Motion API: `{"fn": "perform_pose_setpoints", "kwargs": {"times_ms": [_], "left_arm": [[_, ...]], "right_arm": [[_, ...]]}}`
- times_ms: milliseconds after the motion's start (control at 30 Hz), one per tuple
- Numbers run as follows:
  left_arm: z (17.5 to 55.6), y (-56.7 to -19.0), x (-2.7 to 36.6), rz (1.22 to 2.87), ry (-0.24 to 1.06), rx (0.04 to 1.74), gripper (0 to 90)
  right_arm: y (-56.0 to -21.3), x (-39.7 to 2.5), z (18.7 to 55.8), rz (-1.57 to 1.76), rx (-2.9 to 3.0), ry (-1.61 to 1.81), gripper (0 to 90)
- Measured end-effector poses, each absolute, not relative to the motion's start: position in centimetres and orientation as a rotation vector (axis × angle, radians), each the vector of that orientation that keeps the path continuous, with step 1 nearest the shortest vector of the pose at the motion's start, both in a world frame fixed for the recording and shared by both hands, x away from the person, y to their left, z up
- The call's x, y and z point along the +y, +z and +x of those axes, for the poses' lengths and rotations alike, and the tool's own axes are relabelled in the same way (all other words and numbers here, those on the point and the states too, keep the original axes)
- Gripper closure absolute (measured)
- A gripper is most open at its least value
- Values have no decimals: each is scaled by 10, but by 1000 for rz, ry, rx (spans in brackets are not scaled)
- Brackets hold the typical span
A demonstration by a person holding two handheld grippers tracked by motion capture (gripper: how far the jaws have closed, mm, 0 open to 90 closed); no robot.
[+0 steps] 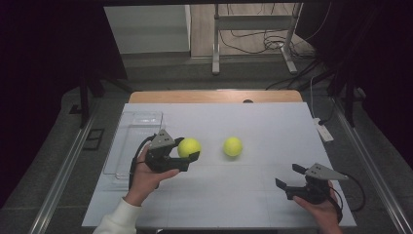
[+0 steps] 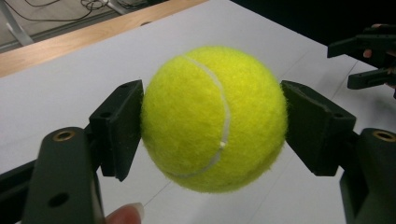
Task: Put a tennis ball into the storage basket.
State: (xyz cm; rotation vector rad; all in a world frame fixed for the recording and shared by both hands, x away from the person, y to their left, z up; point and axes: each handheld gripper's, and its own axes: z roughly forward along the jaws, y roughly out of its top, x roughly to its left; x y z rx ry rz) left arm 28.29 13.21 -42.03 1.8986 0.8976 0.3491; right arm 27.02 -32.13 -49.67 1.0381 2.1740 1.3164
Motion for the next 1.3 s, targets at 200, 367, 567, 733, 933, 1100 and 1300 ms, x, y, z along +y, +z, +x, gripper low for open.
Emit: {"fn": "perform_pose_setpoints", "kwargs": {"times_ms": [200, 367, 567, 733, 933, 1100, 1300], "left_arm": [[286, -416, 136, 1874, 364, 908, 267], [288, -413, 138, 1863, 374, 910, 268], [288, -409, 143, 1839, 384, 916, 267], [289, -407, 145, 1834, 393, 916, 267], [291, -404, 146, 1830, 406, 916, 267], [293, -402, 147, 1823, 414, 917, 267], [296, -400, 150, 1809, 415, 924, 267]], "right_arm": [[-496, -322, 270, 1035, 2168, 1320, 128], [-496, -322, 270, 1036, 2165, 1319, 129], [-496, -322, 270, 1040, 2165, 1317, 129], [-496, -322, 270, 1043, 2166, 1319, 129], [-496, -323, 270, 1041, 2162, 1316, 129], [-495, -323, 270, 1044, 2162, 1317, 129], [-496, -322, 270, 1042, 2165, 1313, 129]]}}
